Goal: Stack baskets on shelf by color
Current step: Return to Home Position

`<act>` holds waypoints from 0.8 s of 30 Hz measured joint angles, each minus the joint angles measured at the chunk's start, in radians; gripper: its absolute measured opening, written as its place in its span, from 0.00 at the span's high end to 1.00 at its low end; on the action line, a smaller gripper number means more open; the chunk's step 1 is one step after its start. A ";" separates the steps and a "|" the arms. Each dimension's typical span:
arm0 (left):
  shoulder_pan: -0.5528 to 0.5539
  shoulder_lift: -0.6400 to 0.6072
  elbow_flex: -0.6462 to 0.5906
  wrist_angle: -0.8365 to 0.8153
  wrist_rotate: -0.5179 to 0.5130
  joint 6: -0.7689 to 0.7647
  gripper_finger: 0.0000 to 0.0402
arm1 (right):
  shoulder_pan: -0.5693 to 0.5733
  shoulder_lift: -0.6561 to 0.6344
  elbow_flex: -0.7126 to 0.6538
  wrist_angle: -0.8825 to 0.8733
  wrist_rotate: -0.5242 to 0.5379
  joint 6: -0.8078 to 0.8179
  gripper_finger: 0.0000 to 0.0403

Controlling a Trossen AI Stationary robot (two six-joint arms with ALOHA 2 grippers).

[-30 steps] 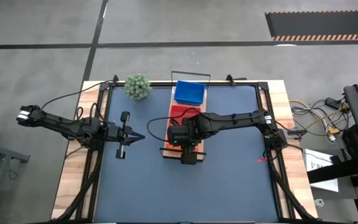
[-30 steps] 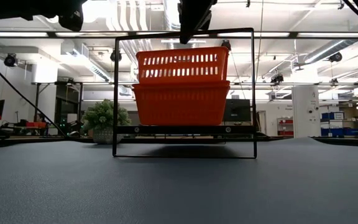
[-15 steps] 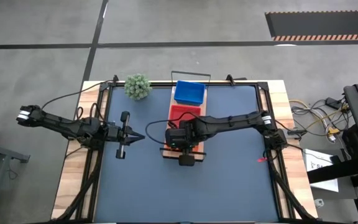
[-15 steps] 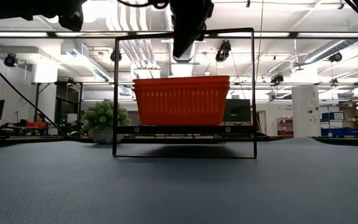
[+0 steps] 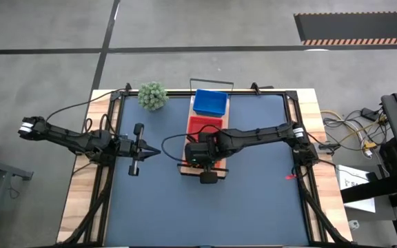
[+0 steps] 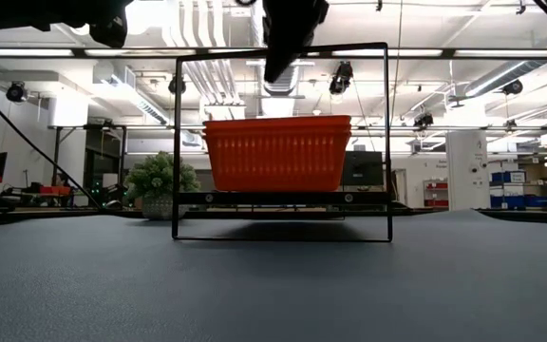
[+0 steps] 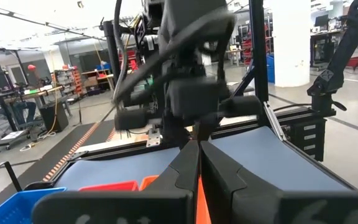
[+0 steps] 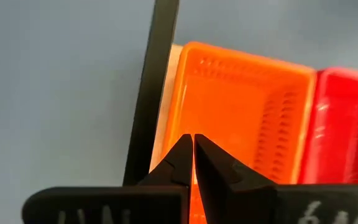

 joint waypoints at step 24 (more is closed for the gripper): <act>0.000 -0.090 0.000 -0.322 0.012 0.002 1.00 | 0.046 -0.599 -0.862 0.873 0.124 -0.274 0.98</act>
